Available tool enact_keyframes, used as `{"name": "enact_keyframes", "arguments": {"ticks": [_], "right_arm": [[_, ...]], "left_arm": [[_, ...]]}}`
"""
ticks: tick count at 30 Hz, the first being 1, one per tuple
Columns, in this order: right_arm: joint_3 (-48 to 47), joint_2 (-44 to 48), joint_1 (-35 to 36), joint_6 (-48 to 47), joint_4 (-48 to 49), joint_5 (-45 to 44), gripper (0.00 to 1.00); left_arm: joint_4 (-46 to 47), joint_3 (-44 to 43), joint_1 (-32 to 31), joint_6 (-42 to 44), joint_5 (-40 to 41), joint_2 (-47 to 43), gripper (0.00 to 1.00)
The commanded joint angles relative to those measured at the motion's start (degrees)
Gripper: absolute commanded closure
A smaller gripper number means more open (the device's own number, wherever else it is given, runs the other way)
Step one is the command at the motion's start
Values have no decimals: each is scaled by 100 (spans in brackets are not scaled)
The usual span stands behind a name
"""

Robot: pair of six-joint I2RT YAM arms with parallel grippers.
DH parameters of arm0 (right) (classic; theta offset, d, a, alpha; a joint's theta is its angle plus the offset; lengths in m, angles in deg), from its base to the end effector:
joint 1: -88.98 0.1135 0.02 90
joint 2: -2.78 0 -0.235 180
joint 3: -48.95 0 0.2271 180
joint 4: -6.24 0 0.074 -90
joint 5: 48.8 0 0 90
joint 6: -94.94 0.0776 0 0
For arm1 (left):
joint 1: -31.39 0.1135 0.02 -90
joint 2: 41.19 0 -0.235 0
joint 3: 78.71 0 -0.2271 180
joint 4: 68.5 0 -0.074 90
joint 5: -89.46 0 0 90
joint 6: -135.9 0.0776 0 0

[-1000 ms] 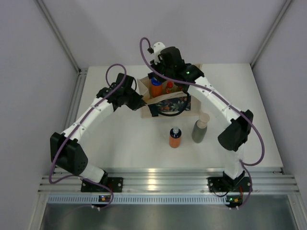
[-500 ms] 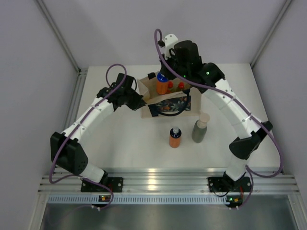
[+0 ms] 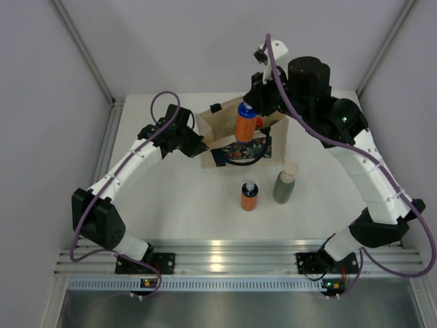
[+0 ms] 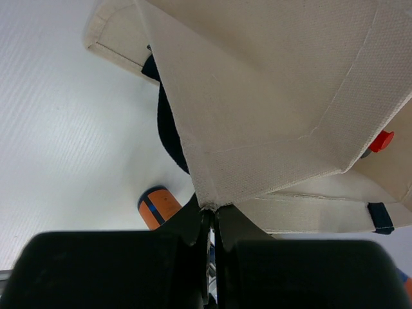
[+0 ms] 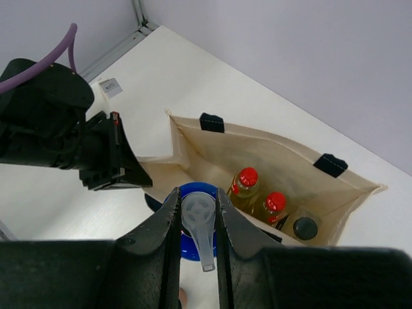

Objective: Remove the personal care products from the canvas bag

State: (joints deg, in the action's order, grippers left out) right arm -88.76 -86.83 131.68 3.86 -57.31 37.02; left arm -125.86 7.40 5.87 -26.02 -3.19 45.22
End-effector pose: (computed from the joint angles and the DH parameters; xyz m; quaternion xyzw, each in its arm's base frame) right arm 0.2361 0.2101 0.4772 -0.2760 0.7461 0.1879 0.5761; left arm 0.2945 -0.1446 0.2617 -0.3627 0.8663 -0.2720 0.2099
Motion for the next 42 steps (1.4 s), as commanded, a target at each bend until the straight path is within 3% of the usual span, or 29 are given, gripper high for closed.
{"name": "enact_keyframes", "arguments": {"ticks": [1,9,14,23,31,42], "right_arm": [[74,680,90,64,323,137,100],[1163,1620,90,64,340,233,100],[2629,2385,81,-164,910,383,100],[4353,3509,90,-155,1254,514,100],[6505,4714,90,55,2361,831,100],[8098,5558,90,328,2660,911,100]], "left_arm": [[-67,-62,-32,-59,-350,69,100],[-76,-89,-41,-68,-358,113,100],[-76,-106,-32,-77,-323,148,100],[-67,-159,-32,-77,-350,280,100],[-76,-256,-32,-59,-350,315,100],[-76,-221,-41,-68,-367,403,100]]}}
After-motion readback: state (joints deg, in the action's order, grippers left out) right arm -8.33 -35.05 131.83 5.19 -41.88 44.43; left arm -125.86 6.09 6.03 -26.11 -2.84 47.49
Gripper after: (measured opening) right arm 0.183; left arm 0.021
